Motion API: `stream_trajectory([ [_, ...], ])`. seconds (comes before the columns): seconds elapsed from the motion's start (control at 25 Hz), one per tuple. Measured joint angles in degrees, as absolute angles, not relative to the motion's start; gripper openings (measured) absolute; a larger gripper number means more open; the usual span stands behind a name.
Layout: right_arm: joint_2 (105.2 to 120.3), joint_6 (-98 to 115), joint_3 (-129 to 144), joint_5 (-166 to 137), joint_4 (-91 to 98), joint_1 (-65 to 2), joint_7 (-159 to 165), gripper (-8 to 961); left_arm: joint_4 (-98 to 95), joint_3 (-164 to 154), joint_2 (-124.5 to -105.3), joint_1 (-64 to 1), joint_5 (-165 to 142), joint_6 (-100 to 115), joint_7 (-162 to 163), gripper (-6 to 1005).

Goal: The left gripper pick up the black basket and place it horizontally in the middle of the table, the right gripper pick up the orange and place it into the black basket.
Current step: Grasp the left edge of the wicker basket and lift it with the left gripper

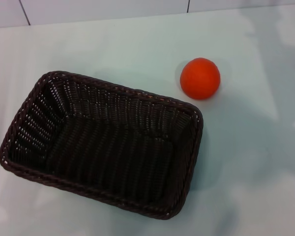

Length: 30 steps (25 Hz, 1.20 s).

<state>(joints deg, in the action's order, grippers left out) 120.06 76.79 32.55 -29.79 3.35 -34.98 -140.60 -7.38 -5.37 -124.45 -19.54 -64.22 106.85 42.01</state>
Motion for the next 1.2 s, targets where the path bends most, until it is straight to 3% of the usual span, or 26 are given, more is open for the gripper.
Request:
stream_trajectory([
  [0.92, 119.88, 76.2, 33.0, -30.2, 2.8, -34.2, -137.7, 714, -13.6, -6.6, -123.77, -18.1, -66.0, 104.4, 55.0, 783],
  [1.2, 119.88, 76.6, 33.1, -30.2, 3.1, -34.0, -137.5, 714, -33.6, -16.3, -119.88, -17.5, -77.7, 102.7, 82.0, 784],
])
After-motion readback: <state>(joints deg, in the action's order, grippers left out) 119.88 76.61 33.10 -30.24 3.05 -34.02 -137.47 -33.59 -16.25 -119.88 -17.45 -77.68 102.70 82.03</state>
